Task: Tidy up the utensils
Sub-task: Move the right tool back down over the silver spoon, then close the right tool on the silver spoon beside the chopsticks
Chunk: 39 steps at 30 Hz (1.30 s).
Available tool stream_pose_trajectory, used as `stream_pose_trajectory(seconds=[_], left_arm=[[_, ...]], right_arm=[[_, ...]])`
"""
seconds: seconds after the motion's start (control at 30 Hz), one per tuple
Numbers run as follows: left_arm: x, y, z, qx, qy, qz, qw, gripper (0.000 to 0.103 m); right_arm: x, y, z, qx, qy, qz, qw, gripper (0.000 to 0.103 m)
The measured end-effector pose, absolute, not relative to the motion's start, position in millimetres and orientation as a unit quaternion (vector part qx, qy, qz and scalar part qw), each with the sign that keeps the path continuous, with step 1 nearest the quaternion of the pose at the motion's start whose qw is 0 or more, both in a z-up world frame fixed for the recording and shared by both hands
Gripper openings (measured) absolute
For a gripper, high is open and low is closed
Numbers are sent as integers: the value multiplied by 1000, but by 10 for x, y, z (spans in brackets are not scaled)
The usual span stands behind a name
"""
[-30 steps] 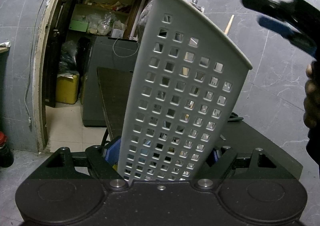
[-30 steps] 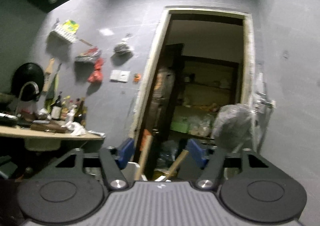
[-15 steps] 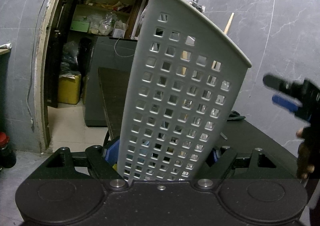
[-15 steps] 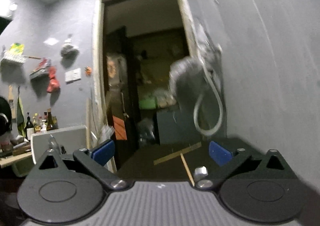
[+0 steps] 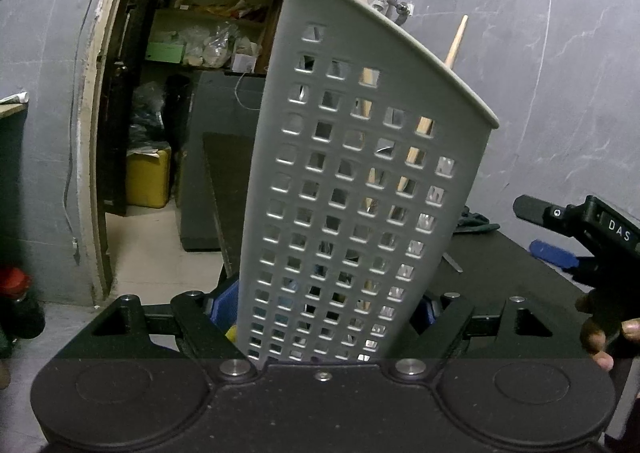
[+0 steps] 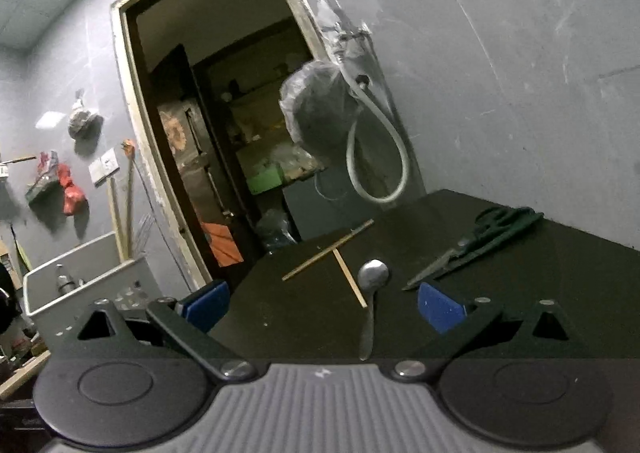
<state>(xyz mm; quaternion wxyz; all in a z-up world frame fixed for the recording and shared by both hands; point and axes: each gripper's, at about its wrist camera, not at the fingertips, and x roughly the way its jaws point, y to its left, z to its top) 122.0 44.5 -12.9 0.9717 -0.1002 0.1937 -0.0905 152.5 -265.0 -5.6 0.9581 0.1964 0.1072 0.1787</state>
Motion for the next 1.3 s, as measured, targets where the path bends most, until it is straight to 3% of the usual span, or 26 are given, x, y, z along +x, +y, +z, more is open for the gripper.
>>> stream_pose_trajectory(seconds=[0.73,0.83,1.1,1.3], left_arm=[[1354,575,-103,-106,194,-133,966,82],[1379,607,-134,-109,188,-141,966,82],[1465,684,-215,-115,179,-153,965,84],[1447,672,-282,-118,178,-149,966,85]], right_arm=[[1854,-2587,-170,219,221,212,927,103],[1898,-2537,-122,191,233,237,924,103],[2440,-2130,190,-48,276,268,922,103],[3190,-2204,264,-56,302,303,902,103]])
